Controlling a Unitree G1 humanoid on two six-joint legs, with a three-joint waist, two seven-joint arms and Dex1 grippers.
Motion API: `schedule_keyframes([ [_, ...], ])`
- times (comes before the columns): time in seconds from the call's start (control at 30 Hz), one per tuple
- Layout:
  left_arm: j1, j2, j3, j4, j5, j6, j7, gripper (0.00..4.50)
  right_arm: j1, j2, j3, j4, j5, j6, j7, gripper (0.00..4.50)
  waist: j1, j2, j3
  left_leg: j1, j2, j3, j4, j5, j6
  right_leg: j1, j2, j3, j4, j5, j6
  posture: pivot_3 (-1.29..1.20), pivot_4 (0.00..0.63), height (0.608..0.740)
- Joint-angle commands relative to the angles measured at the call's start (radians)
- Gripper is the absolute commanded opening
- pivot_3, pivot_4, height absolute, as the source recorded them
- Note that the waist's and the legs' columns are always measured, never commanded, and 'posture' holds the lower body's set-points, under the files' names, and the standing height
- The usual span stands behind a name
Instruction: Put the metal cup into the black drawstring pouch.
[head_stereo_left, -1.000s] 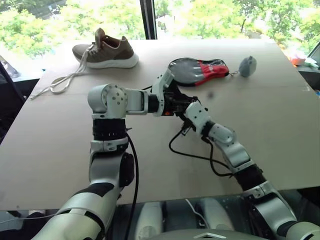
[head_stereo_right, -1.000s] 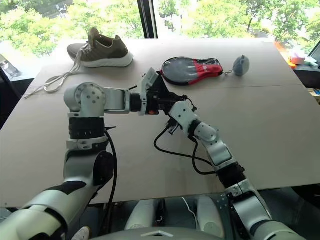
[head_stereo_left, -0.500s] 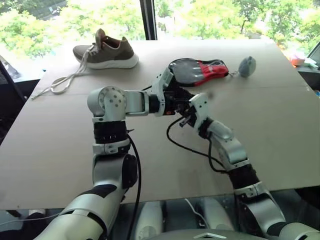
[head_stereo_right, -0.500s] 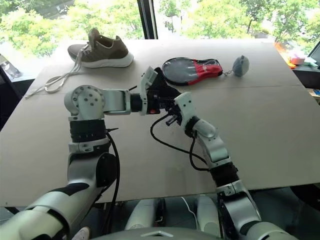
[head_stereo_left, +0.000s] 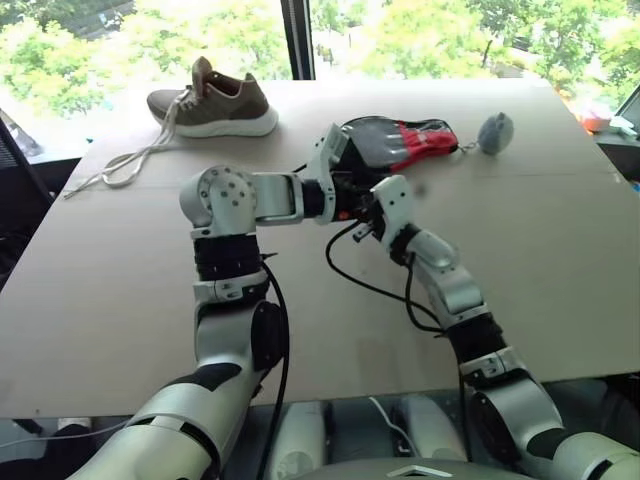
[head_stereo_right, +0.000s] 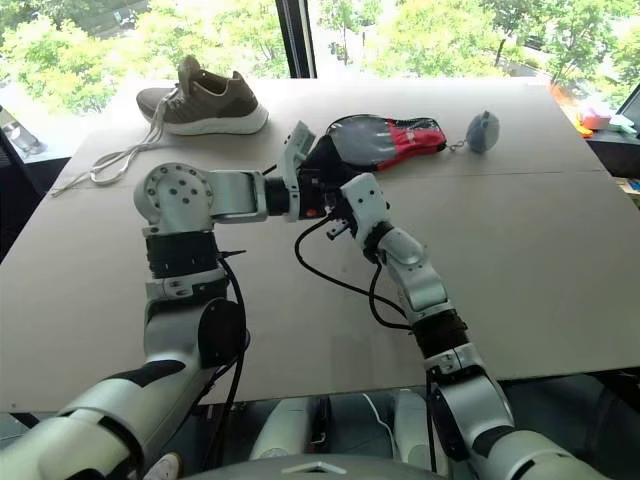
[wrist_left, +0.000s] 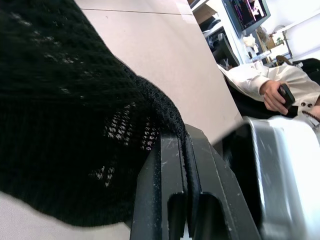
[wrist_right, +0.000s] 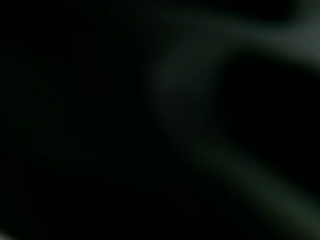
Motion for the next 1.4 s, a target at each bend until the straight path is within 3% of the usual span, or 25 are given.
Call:
schedule_keyframes([
  [0.03, -0.027, -0.034, 0.003, -0.010, -0.014, 0.012, 0.013, 0.00, 0.025, -0.034, 0.188, -0.099, -0.118, -0.115, 0.102, 0.03, -0.001, 0.000, 0.000, 0.000, 0.000, 0.000, 0.000, 0.000, 0.000, 0.000, 0.000, 0.000, 0.000, 0.000, 0.000, 0.00, 0.150, 0.740],
  [0.17, -0.055, -0.052, 0.028, 0.004, -0.001, 0.011, 0.029, 0.00, -0.017, -0.019, 0.114, -0.007, -0.117, -0.113, 0.014, 0.03, -0.005, 0.000, 0.001, 0.000, 0.000, 0.000, 0.000, 0.000, 0.000, 0.000, 0.000, 0.000, 0.001, 0.000, 0.000, 0.00, 0.150, 0.740],
  [0.3, -0.049, -0.060, 0.041, 0.003, 0.002, 0.016, 0.037, 0.00, -0.032, -0.043, 0.211, -0.040, -0.146, -0.168, 0.139, 0.03, -0.008, 0.000, 0.001, 0.001, 0.000, 0.000, 0.000, 0.000, 0.000, 0.000, 0.000, 0.000, 0.002, 0.000, 0.000, 0.00, 0.150, 0.740],
  [0.47, -0.069, -0.090, 0.093, 0.025, 0.022, 0.012, 0.072, 0.00, -0.062, -0.057, 0.233, 0.049, -0.244, -0.208, 0.089, 0.03, -0.017, 0.000, 0.002, 0.000, 0.000, 0.000, 0.000, 0.000, 0.000, 0.000, 0.000, 0.000, 0.002, 0.000, 0.000, 0.00, 0.150, 0.740],
  [0.63, -0.034, -0.077, 0.098, 0.012, -0.020, 0.016, 0.093, 0.00, -0.065, 0.035, 0.085, 0.073, -0.113, -0.090, 0.018, 0.03, -0.023, -0.001, 0.003, 0.001, 0.001, 0.000, 0.000, 0.000, -0.001, 0.000, 0.000, 0.000, 0.002, 0.000, 0.000, 0.00, 0.150, 0.740],
  [0.77, -0.011, -0.071, 0.093, -0.008, -0.019, 0.016, 0.103, 0.00, -0.053, -0.004, 0.169, 0.078, -0.194, -0.159, 0.068, 0.03, -0.019, -0.001, 0.003, 0.001, 0.000, -0.001, 0.000, 0.001, -0.001, 0.000, -0.001, -0.001, 0.002, 0.000, 0.000, 0.00, 0.150, 0.740],
  [0.9, 0.020, -0.055, 0.087, -0.055, -0.030, -0.038, 0.051, 0.00, -0.036, -0.024, 0.151, 0.036, -0.186, -0.117, 0.065, 0.03, -0.020, -0.001, 0.003, 0.001, -0.001, -0.001, 0.000, 0.001, -0.001, 0.000, -0.002, -0.001, 0.002, 0.000, 0.000, 0.00, 0.150, 0.740],
  [0.97, 0.069, 0.013, 0.023, -0.092, -0.017, -0.067, 0.007, 0.00, 0.000, -0.052, 0.116, -0.029, -0.162, -0.069, 0.067, 0.55, -0.020, -0.001, 0.003, 0.001, -0.001, -0.001, 0.000, 0.001, -0.001, 0.000, -0.001, -0.001, 0.003, 0.000, 0.000, 0.00, 0.150, 0.740],
  [1.1, 0.149, 0.118, -0.074, -0.122, 0.011, -0.162, -0.072, 0.00, 0.074, -0.088, 0.060, -0.201, -0.090, 0.082, 0.087, 2.00, -0.020, -0.001, 0.003, 0.001, 0.000, -0.001, -0.001, 0.001, -0.002, 0.000, -0.002, 0.000, 0.002, 0.000, 0.000, 0.00, 0.150, 0.740],
  [1.2, 0.178, 0.181, -0.133, -0.108, 0.031, -0.233, -0.119, 0.00, 0.124, -0.131, 0.030, -0.353, -0.030, 0.212, 0.125, 2.00, -0.018, 0.000, 0.004, 0.001, 0.002, -0.001, -0.001, 0.001, -0.002, 0.000, -0.002, 0.000, 0.002, 0.000, 0.000, 0.00, 0.150, 0.740],
  [1.27, 0.177, 0.201, -0.153, -0.077, 0.046, -0.276, -0.135, 0.00, 0.154, -0.172, 0.023, -0.446, -0.011, 0.278, 0.146, 2.49, -0.016, 0.000, 0.004, 0.001, 0.002, -0.001, -0.001, 0.001, -0.001, 0.000, -0.002, -0.001, 0.003, 0.000, 0.000, 0.00, 0.150, 0.740],
  [1.4, 0.168, 0.214, -0.170, -0.053, 0.051, -0.355, -0.181, 0.00, 0.189, -0.212, 0.031, -0.547, -0.019, 0.347, 0.130, 4.14, -0.014, -0.001, 0.004, 0.001, -0.001, -0.001, -0.001, 0.001, -0.001, 0.000, -0.002, -0.001, 0.003, 0.000, 0.000, 0.00, 0.150, 0.740],
])
